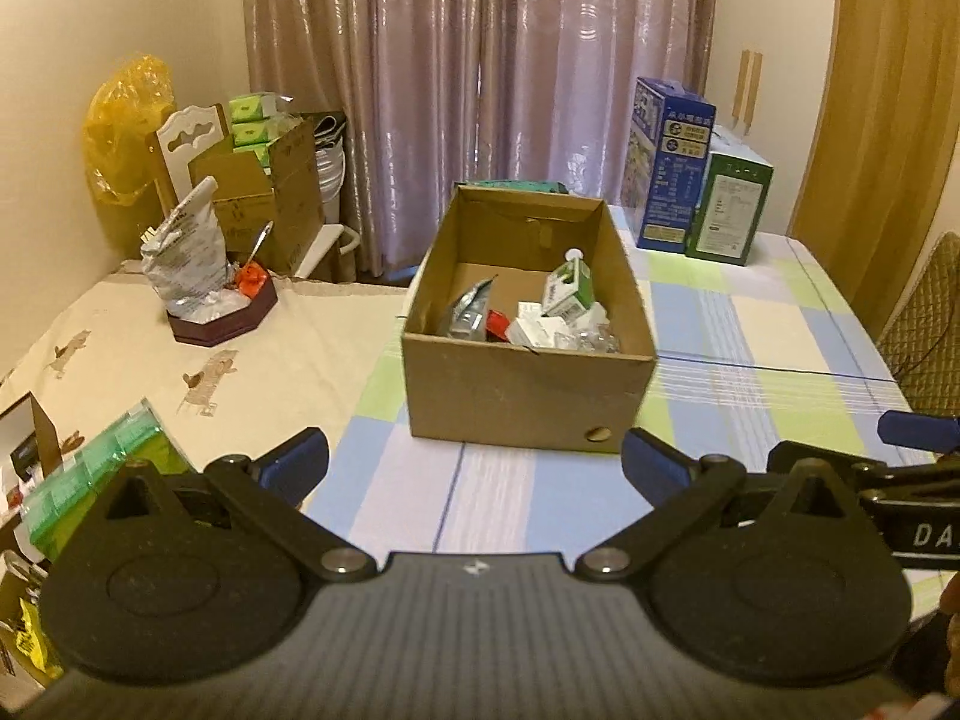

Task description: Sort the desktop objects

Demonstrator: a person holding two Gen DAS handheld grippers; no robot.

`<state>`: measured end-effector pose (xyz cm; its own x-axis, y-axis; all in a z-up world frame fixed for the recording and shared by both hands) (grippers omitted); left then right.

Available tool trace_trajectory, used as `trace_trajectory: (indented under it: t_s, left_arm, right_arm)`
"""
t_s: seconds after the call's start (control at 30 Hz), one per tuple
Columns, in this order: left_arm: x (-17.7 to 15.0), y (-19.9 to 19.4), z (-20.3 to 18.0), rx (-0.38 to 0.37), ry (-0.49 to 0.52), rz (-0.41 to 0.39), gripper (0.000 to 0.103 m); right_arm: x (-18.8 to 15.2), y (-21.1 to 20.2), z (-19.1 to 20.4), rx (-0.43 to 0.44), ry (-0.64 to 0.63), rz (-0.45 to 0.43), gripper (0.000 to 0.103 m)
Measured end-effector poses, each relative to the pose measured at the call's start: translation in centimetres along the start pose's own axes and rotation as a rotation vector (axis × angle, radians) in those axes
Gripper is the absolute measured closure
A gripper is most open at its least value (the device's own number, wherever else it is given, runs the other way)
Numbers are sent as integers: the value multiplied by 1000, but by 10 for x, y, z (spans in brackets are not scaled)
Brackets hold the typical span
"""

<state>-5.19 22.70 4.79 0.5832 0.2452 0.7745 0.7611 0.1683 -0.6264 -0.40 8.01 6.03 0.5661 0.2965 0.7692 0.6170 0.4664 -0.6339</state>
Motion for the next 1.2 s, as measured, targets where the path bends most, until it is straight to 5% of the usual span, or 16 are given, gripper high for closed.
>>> trace_trajectory:
  t_s: [0.47, 1.2]
  left_arm:
    - [-19, -29, -20, -19, 23, -22, 1]
    - [-28, -37, -4, 6, 23, -24, 1]
  right_arm:
    - [-18, -40, -5, -66, 8, -61, 2]
    - [-27, -43, 2, -52, 1, -54, 2]
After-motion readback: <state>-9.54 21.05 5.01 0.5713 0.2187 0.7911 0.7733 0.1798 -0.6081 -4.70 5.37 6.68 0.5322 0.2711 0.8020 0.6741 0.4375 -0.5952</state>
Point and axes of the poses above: each gripper's, at about its wrist camera, not at the fingertips, and y roughly the way its jaws point, z to its left, x to its top, the point moved 10 cm from there along y, roughly the way its jaws point, and after that the axes turned 7 degrees about -x, right-handed, at the moved point
